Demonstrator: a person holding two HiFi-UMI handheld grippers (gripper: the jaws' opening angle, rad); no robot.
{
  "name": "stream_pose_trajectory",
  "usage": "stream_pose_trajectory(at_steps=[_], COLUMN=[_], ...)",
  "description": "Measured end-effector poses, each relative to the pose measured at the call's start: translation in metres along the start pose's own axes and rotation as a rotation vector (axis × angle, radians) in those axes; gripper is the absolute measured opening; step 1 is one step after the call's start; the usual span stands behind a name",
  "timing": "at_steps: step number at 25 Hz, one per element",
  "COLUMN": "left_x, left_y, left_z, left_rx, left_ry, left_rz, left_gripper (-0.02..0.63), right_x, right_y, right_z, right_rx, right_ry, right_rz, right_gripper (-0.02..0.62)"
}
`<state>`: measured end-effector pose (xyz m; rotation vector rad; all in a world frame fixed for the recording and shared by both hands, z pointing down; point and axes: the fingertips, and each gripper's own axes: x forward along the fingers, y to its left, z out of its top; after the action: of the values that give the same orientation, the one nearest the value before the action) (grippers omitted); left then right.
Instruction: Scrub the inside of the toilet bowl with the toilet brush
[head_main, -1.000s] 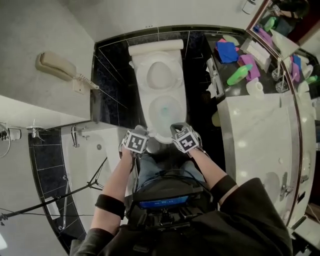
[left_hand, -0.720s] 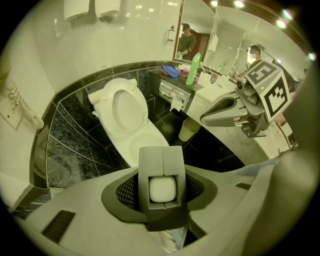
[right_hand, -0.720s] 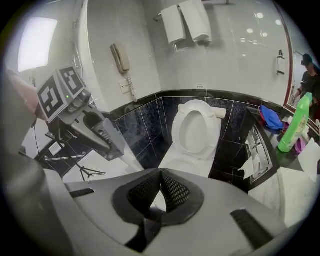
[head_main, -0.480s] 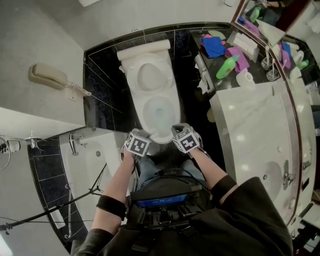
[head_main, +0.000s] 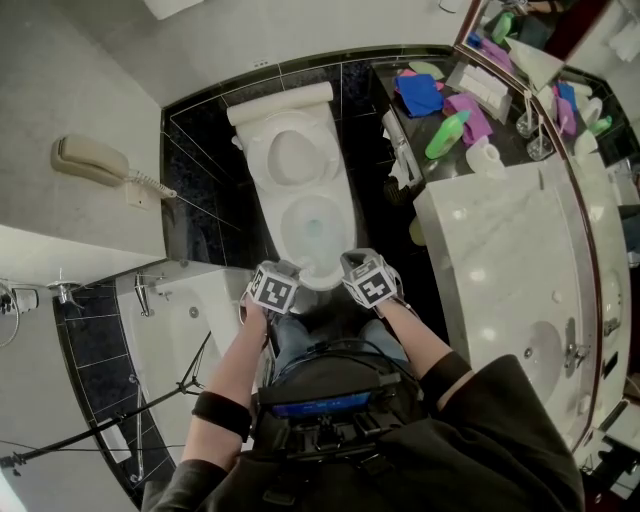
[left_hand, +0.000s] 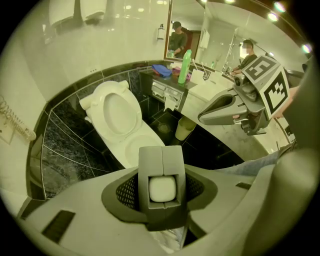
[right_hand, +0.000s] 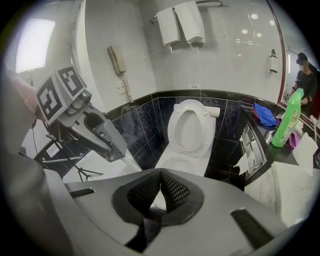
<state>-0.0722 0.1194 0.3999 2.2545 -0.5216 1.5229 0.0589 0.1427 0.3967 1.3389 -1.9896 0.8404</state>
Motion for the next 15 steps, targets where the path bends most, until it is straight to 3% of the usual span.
stream_pose_trajectory(at_steps=[15], left_x=[0.03], left_y=[-0.005], left_z=[0.011], left_rx=[0.077], left_ry=[0.048], left_rz=[-0.017], left_gripper=[0.181], right_x=[0.009], right_y=[-0.021], right_z=[-0.009], right_rx=[0.043], right_ry=[0.018], right_rz=[0.009], right_gripper=[0.008])
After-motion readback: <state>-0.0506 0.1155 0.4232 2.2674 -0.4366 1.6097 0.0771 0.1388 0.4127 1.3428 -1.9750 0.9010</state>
